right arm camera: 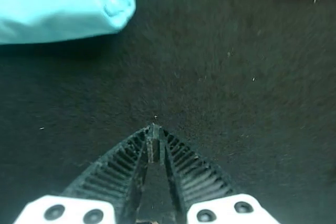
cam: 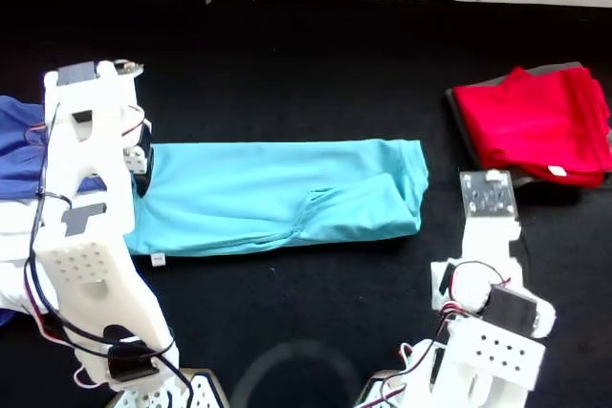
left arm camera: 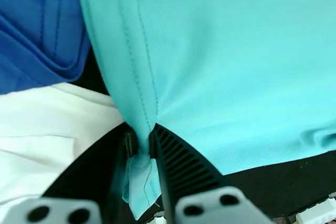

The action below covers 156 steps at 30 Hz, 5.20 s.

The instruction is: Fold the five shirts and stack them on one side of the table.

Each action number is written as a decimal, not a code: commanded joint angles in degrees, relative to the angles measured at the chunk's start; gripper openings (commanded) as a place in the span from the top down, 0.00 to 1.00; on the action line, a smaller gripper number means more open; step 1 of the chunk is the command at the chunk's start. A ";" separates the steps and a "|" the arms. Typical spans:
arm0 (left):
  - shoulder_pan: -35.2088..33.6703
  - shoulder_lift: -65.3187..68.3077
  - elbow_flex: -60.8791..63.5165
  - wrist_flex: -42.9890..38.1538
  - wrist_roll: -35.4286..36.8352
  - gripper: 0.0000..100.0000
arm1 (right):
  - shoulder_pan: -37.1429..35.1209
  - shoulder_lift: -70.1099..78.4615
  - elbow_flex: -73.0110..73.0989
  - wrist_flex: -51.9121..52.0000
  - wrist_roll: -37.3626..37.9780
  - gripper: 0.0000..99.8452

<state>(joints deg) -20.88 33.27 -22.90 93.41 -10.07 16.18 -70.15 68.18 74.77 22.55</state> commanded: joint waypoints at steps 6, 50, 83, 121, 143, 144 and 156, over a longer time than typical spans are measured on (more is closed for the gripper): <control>10.15 -4.62 -9.89 7.65 0.00 0.99 | 5.58 -1.01 17.01 -19.38 0.09 0.99; 59.82 15.52 -38.29 -15.30 -0.09 0.92 | 12.18 -1.36 28.26 -30.29 -0.35 0.99; 59.47 16.84 -32.57 -3.52 3.69 0.99 | 12.18 -1.36 28.26 -30.29 -0.35 0.99; 65.36 18.86 -37.14 -1.23 8.88 0.99 | 12.18 -1.36 28.26 -30.29 -0.35 0.99; 49.27 25.01 -53.58 7.82 8.53 0.99 | 12.18 -1.36 28.26 -30.29 -0.35 0.99; 49.01 26.59 -53.67 7.82 8.53 0.99 | 12.18 -1.36 28.26 -30.29 -0.35 0.99; 62.90 31.43 -54.02 7.82 8.79 0.99 | 12.18 -1.36 28.26 -30.29 -0.35 0.99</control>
<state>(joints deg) 37.23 65.27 -74.86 100.70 -1.63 26.90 -71.38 94.99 45.85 22.46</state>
